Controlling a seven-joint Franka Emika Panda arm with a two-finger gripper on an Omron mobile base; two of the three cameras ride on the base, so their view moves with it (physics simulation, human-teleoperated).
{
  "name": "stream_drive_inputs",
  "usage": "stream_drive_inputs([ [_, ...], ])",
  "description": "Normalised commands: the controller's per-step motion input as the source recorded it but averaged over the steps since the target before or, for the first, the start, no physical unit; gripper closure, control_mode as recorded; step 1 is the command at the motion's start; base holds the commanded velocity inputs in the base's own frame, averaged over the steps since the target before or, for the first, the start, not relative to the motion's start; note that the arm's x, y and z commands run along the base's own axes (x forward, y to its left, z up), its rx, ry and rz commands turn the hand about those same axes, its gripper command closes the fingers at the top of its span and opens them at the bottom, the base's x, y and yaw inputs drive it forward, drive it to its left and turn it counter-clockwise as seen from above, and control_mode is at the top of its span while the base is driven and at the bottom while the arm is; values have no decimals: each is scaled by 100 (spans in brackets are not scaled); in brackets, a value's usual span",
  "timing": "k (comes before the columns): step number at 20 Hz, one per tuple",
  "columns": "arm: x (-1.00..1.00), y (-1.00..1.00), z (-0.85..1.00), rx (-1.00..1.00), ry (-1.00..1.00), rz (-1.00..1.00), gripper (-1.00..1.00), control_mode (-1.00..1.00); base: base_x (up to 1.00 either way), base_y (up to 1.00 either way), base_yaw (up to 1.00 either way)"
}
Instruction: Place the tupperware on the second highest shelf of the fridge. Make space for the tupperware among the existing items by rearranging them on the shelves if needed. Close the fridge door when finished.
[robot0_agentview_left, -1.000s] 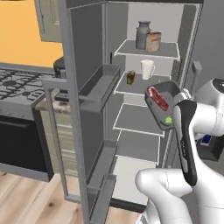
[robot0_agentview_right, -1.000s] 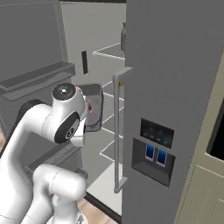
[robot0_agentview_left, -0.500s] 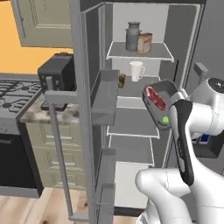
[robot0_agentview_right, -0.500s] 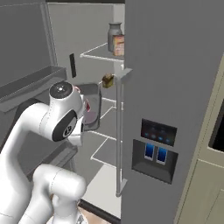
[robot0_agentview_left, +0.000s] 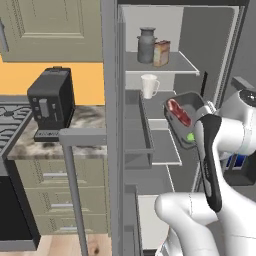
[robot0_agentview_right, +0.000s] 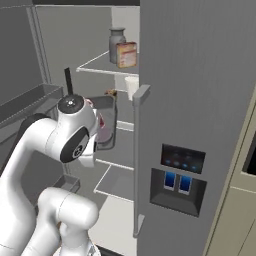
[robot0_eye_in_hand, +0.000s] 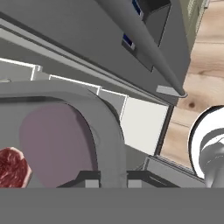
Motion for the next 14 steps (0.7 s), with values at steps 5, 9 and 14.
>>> stream_drive_inputs([
  [5,41,13,-16,0,13,-3,100,-100,0,0,0],
  [9,27,1,-21,0,23,0,100,-100,0,0,0],
  [14,32,3,-15,1,18,0,100,-100,0,0,0],
])
